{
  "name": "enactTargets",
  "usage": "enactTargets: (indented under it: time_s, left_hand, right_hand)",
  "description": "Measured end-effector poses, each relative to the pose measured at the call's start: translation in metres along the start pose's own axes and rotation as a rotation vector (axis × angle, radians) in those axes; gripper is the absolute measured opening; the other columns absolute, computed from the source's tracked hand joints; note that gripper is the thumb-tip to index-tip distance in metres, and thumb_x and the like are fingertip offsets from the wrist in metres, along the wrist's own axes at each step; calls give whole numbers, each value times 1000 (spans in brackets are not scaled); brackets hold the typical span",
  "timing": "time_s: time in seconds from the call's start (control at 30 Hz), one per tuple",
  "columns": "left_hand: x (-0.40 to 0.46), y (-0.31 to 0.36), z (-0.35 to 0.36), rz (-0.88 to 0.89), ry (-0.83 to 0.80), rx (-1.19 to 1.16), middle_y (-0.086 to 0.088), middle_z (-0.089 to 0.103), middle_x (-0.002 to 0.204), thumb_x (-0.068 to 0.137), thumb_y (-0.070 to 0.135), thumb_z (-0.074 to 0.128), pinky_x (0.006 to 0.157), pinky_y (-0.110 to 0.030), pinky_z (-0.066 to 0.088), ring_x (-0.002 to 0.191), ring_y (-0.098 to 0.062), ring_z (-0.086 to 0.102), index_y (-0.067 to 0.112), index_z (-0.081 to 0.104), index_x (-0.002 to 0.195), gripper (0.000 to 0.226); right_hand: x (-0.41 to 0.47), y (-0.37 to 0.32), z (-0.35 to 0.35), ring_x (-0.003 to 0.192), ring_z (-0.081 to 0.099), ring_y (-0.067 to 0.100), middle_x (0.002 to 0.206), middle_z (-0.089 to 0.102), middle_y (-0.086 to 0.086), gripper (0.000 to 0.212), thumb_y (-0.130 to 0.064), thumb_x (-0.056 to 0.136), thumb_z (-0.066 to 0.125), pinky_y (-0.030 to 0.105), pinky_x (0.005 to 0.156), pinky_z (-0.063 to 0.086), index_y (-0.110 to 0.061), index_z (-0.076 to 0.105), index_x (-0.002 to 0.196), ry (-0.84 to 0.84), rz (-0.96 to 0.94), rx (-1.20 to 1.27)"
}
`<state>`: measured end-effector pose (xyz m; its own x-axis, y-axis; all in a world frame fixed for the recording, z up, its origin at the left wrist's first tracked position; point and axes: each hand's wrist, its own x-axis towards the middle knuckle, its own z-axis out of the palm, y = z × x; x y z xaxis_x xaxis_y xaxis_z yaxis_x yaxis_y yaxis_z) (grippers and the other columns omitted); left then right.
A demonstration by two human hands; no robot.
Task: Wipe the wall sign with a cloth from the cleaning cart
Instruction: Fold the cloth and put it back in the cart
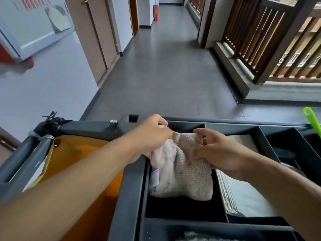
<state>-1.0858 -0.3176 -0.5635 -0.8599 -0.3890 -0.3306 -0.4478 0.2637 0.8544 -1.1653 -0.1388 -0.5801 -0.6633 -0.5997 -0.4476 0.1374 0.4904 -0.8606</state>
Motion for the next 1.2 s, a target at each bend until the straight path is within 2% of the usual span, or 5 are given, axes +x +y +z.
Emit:
enactTargets:
  time_s: [0.17, 0.43, 0.53, 0.67, 1.2]
  left_hand:
    - [1, 0, 21, 92, -79, 486, -3, 42, 135, 91, 19, 52, 81, -27, 46, 107, -20, 55, 23, 41, 139, 50]
    - [-12, -7, 55, 244, 155, 999, -13, 34, 128, 84, 17, 60, 82, -42, 48, 126, -35, 37, 12, 40, 124, 45]
    - [-13, -17, 64, 426, 231, 1177, -12, 36, 139, 89, 30, 54, 108, -47, 37, 145, -33, 19, 16, 39, 141, 55]
    - [-7, -33, 62, 456, 202, 1395, -18, 42, 146, 94, 34, 39, 120, -60, 6, 149, -37, 18, 9, 40, 144, 56]
    - [-3, -50, 67, 393, 221, 1495, -28, 37, 151, 97, 41, 28, 113, -69, -3, 143, -44, 30, 10, 27, 151, 63]
  right_hand:
    - [5, 0, 15, 82, 53, 17, 109, 57, 4, 78, 0, 86, 58, 22, 64, 38, -16, 22, 153, 179, -115, -520]
    - [-9, 3, 32, 115, 48, 35, 126, 41, 15, 56, -5, 81, 58, 34, 97, 41, -6, 41, 135, 234, -383, -882]
    - [-5, 8, 32, 139, 30, 39, 134, 41, 14, 58, -7, 80, 57, 44, 116, 26, -4, 42, 136, 328, -483, -1055]
    - [3, 27, 28, 152, 8, 31, 146, 40, 6, 50, -20, 94, 43, 52, 123, 6, -15, 39, 143, 253, -404, -1276]
    - [9, 44, 33, 136, 38, 27, 139, 51, 4, 43, -30, 101, 30, 57, 116, 15, -19, 40, 141, 323, -445, -1356]
